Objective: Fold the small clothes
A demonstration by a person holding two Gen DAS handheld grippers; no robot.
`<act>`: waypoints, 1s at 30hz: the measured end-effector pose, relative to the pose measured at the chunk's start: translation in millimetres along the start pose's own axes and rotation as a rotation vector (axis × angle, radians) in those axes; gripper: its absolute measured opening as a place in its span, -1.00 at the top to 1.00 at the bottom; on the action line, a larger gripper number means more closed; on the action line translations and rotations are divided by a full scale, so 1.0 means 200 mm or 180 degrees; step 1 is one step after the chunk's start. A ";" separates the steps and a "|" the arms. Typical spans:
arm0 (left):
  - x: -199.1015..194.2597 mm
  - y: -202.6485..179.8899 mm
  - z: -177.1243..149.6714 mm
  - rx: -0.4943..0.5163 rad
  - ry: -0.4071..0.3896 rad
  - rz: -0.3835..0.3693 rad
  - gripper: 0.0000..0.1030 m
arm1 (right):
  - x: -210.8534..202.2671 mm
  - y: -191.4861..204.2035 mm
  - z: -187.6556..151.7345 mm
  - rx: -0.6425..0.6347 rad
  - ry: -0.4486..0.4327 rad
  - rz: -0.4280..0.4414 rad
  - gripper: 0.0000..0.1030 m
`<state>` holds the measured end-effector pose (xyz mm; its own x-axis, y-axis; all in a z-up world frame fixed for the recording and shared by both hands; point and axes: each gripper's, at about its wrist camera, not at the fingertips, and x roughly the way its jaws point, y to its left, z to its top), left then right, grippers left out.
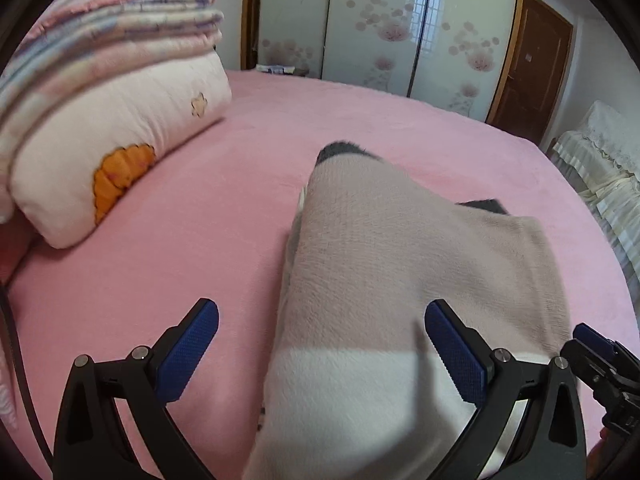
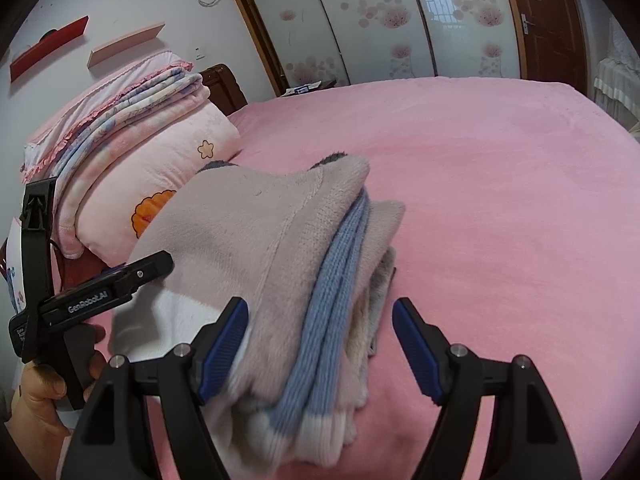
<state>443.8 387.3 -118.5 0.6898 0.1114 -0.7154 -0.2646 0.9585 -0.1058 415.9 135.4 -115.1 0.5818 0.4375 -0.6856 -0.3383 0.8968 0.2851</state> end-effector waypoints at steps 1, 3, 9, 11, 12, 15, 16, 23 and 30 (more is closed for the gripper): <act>-0.04 -0.02 -0.01 0.0000 -0.0019 0.0009 -0.99 | -0.03 -0.01 0.00 0.0010 -0.0021 -0.0008 -0.45; -0.12 -0.06 -0.02 0.0003 -0.0037 0.0016 -0.99 | -0.12 -0.02 -0.01 0.0031 -0.0048 -0.0041 -0.45; -0.42 -0.28 -0.10 0.0228 -0.0153 0.0008 -0.99 | -0.42 -0.06 -0.04 0.0077 -0.0203 -0.0087 -0.46; -0.51 -0.35 -0.14 0.0290 -0.0181 -0.0063 -0.99 | -0.53 -0.08 -0.06 0.0069 -0.0283 -0.0104 -0.47; -0.55 -0.38 -0.15 0.0291 -0.0198 -0.0076 -0.99 | -0.58 -0.08 -0.07 0.0069 -0.0310 -0.0112 -0.47; -0.67 -0.48 -0.20 0.0299 -0.0231 -0.0162 -0.99 | -0.72 -0.10 -0.11 0.0073 -0.0371 -0.0155 -0.47; -0.71 -0.51 -0.22 0.0310 -0.0251 -0.0169 -0.99 | -0.76 -0.11 -0.12 0.0067 -0.0397 -0.0162 -0.47; -0.98 -0.72 -0.34 0.0414 -0.0393 -0.0130 -0.99 | -1.02 -0.14 -0.17 0.0041 -0.0559 -0.0415 -0.47; -1.19 -0.86 -0.54 0.0540 -0.0481 -0.0236 -0.99 | -1.22 -0.20 -0.32 0.0101 -0.0627 -0.0623 -0.47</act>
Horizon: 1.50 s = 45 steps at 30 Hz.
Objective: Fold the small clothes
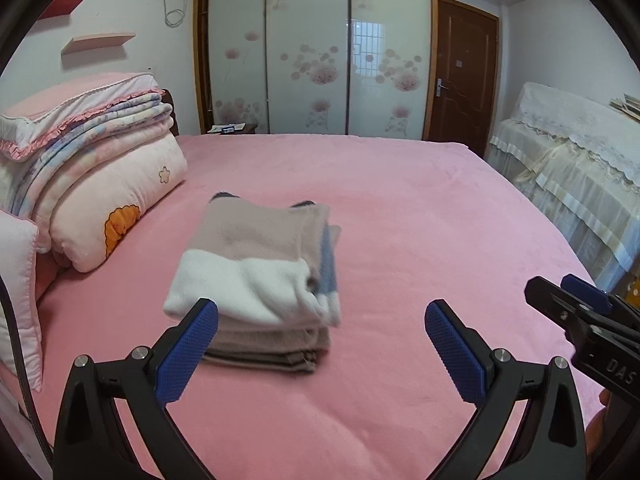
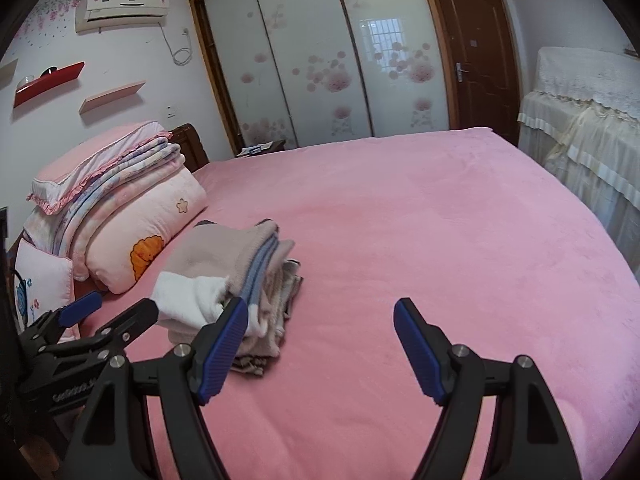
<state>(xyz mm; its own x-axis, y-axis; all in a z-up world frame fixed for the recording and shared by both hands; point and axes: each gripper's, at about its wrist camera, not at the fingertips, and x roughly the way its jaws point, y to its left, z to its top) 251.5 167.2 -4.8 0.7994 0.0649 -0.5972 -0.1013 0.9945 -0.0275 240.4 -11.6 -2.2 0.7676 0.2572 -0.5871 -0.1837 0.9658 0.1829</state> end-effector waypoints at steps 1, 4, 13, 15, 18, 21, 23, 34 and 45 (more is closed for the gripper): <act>-0.02 -0.02 -0.02 0.0008 0.0001 -0.0013 -0.99 | -0.02 -0.01 -0.01 -0.0009 0.0004 -0.0025 -0.47; -0.08 -0.10 -0.07 0.0073 0.0017 -0.0043 -0.99 | -0.08 -0.06 -0.06 0.0017 0.0017 -0.0075 -0.47; -0.23 -0.29 -0.15 0.0162 0.0040 -0.0154 -0.99 | -0.29 -0.12 -0.15 -0.0069 -0.0047 -0.0250 -0.47; -0.25 -0.31 -0.16 0.0174 0.0063 -0.0146 -0.99 | -0.34 -0.14 -0.16 -0.0067 -0.0077 -0.0257 -0.47; -0.26 -0.33 -0.15 0.0172 0.0087 -0.0184 -0.99 | -0.38 -0.17 -0.16 -0.0061 -0.0112 -0.0295 -0.47; -0.29 -0.36 -0.15 0.0175 0.0034 -0.0152 -0.99 | -0.41 -0.19 -0.17 -0.0068 -0.0111 -0.0337 -0.47; -0.31 -0.38 -0.15 0.0181 0.0008 -0.0128 -0.99 | -0.43 -0.20 -0.18 -0.0077 -0.0104 -0.0357 -0.47; -0.52 -0.47 -0.21 0.0133 0.0007 -0.0117 -0.99 | -0.62 -0.25 -0.26 0.0037 -0.0001 -0.0392 -0.47; -0.69 -0.50 -0.32 0.0131 0.0066 -0.0169 -0.99 | -0.75 -0.25 -0.32 -0.0031 0.0135 -0.0459 -0.47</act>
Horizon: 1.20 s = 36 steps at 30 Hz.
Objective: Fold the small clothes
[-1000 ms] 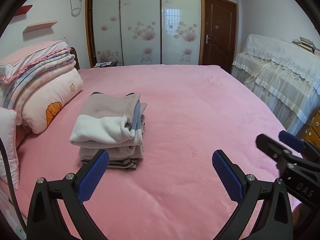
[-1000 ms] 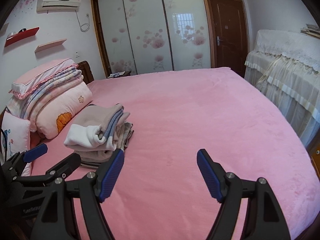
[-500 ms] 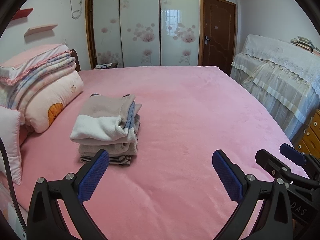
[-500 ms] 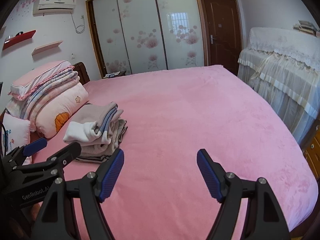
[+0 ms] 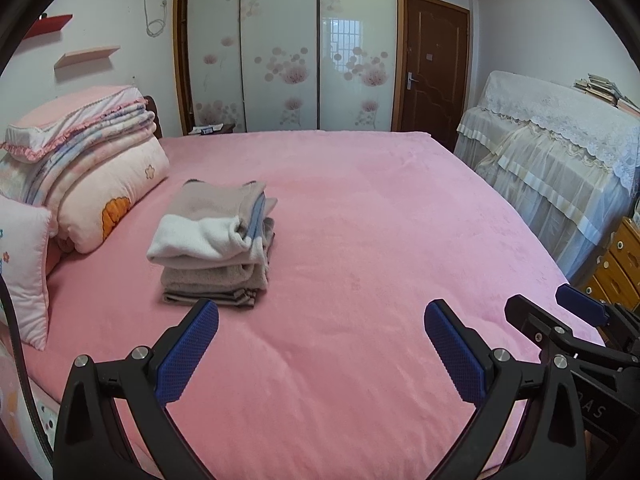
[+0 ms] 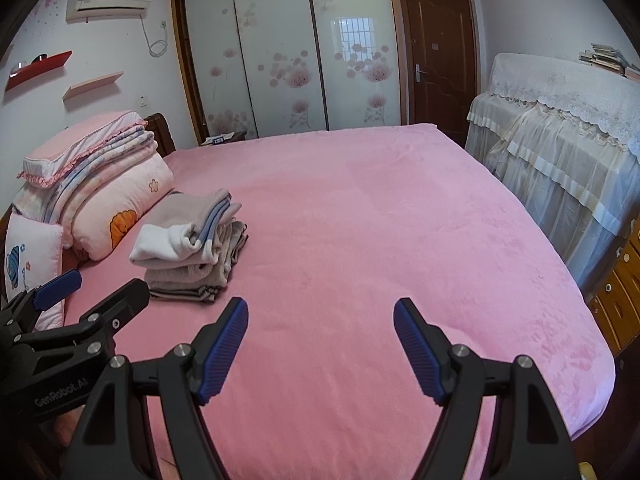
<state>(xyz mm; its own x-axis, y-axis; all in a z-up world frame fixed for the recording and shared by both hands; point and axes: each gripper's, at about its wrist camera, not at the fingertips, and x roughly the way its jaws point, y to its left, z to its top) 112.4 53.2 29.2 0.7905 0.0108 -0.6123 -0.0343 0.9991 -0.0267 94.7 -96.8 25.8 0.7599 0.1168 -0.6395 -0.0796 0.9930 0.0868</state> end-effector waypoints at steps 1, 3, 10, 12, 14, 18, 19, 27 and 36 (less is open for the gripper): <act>0.00 0.00 -0.01 -0.0015 0.0025 -0.0001 -0.99 | -0.01 0.00 -0.01 -0.0004 0.0002 -0.0014 -0.47; -0.01 -0.01 -0.03 -0.0047 0.0063 -0.0005 -0.99 | -0.02 -0.01 -0.03 -0.0006 -0.0003 -0.0045 -0.47; -0.05 -0.03 -0.08 -0.0097 0.0158 -0.0010 -0.99 | -0.06 -0.01 -0.08 -0.0049 0.0014 -0.0105 -0.47; -0.05 -0.02 -0.08 -0.0107 0.0173 -0.0012 -0.99 | -0.07 -0.02 -0.08 -0.0046 0.0019 -0.0107 -0.47; -0.05 -0.02 -0.09 -0.0120 0.0191 -0.0012 -0.99 | -0.08 -0.02 -0.09 -0.0043 0.0023 -0.0110 -0.47; -0.07 -0.03 -0.10 -0.0116 0.0173 -0.0001 -0.99 | -0.09 -0.03 -0.10 -0.0043 0.0012 -0.0112 -0.47; -0.08 -0.03 -0.10 -0.0111 0.0165 0.0011 -0.99 | -0.09 -0.03 -0.10 -0.0046 0.0005 -0.0113 -0.47; -0.11 -0.05 -0.11 -0.0094 0.0141 0.0086 -0.99 | -0.15 -0.03 -0.12 -0.0072 -0.0049 -0.0141 -0.47; -0.14 -0.03 -0.12 -0.0106 0.0152 0.0085 -0.99 | -0.16 -0.03 -0.12 -0.0072 -0.0056 -0.0137 -0.47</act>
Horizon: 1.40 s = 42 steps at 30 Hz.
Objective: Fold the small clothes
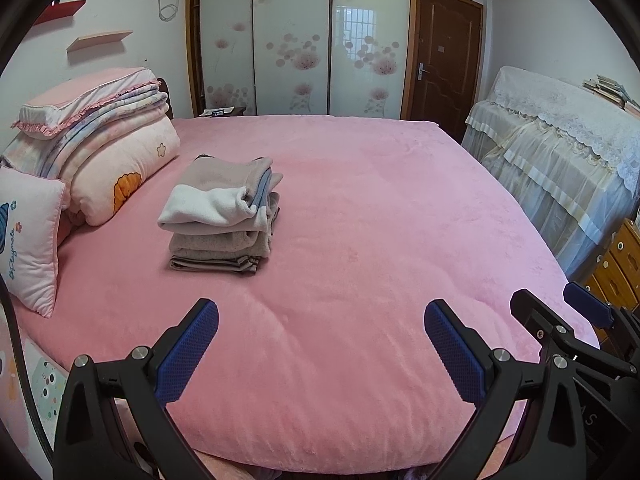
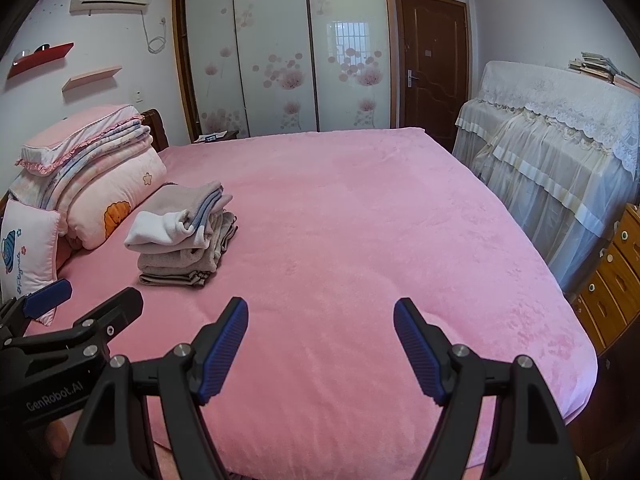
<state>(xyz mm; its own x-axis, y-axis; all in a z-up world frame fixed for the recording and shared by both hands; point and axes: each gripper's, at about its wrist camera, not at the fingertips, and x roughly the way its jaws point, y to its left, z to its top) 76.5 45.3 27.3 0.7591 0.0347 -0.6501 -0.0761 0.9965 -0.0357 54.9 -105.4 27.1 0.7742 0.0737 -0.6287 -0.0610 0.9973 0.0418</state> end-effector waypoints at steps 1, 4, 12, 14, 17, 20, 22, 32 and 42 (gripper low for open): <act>0.00 0.00 0.00 0.0002 0.0000 0.0002 -0.99 | 0.00 0.00 0.00 -0.0002 -0.0002 -0.0004 -0.47; -0.01 0.01 -0.01 -0.0001 0.0008 -0.0003 -0.99 | -0.01 0.01 0.00 -0.0015 -0.0008 -0.0017 -0.47; -0.02 0.02 -0.03 -0.0009 0.0036 0.0000 -0.99 | -0.02 0.02 -0.01 -0.0016 -0.0001 -0.0019 -0.47; -0.02 0.02 -0.03 -0.0009 0.0032 -0.0003 -0.99 | -0.02 0.02 -0.01 -0.0020 -0.0007 -0.0025 -0.47; -0.02 0.02 -0.03 -0.0008 0.0035 0.0000 -0.99 | -0.02 0.02 -0.02 -0.0022 -0.0003 -0.0026 -0.47; -0.01 0.03 -0.04 -0.0010 0.0045 0.0001 -0.99 | -0.02 0.02 -0.02 -0.0019 -0.0001 -0.0022 -0.47; -0.01 0.02 -0.04 -0.0014 0.0059 -0.0001 -0.99 | -0.02 0.03 -0.02 -0.0018 0.0001 -0.0023 -0.47; -0.01 0.01 -0.06 -0.0032 0.0090 0.0003 -0.99 | -0.03 0.02 -0.02 -0.0022 0.0005 -0.0025 -0.47; -0.01 0.00 -0.07 -0.0048 0.0110 -0.0020 -0.99 | -0.04 0.02 -0.02 -0.0022 0.0006 -0.0027 -0.47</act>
<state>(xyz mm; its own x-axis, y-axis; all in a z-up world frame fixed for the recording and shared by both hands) 66.3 44.3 17.9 0.7367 0.0254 -0.6758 -0.0812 0.9954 -0.0510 46.6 -101.9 28.9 0.7734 0.0652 -0.6305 -0.0587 0.9978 0.0312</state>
